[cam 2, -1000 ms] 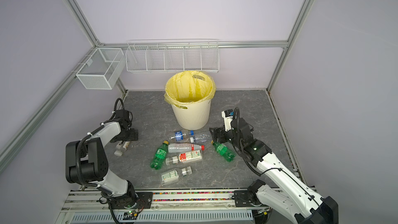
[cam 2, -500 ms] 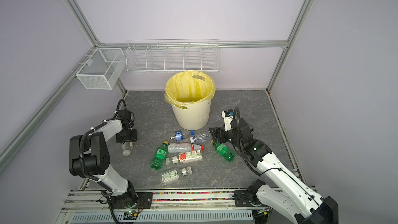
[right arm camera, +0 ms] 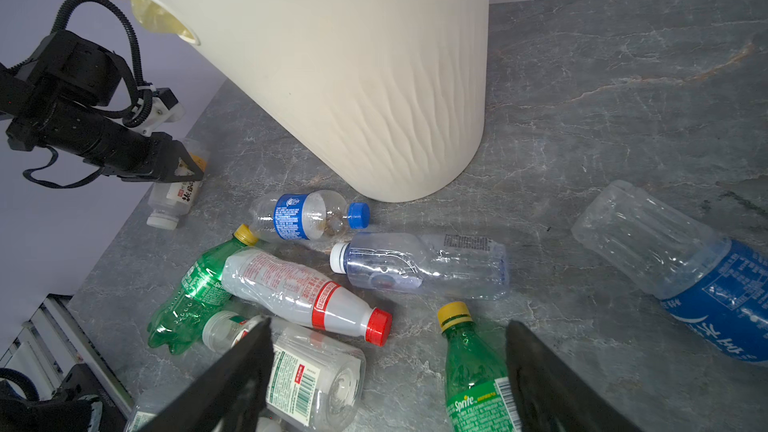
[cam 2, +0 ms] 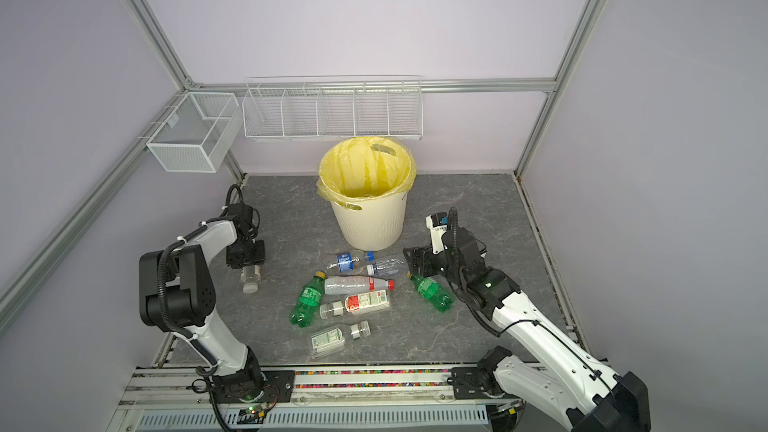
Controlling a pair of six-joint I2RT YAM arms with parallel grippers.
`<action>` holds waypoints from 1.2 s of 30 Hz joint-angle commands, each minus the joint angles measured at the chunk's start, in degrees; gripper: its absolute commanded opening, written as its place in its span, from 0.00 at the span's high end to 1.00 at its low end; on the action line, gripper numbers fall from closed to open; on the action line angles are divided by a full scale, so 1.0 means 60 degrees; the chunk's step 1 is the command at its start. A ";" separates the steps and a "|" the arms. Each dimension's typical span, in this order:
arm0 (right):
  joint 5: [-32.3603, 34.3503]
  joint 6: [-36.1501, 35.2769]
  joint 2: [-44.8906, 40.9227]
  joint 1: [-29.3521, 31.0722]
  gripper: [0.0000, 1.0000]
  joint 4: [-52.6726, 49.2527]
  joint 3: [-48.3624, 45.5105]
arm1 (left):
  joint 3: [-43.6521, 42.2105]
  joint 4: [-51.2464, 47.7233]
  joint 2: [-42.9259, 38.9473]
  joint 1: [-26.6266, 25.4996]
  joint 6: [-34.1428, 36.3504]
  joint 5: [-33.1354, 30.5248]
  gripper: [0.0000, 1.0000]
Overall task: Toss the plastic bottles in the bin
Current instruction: 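Close the left gripper on the yellow-label bottle and lift it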
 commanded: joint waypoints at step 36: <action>0.1445 0.1659 0.0654 -0.0031 0.12 -0.2647 0.0805 | 0.0205 0.0213 -0.3347 -0.0081 -0.2440 0.5938 0.67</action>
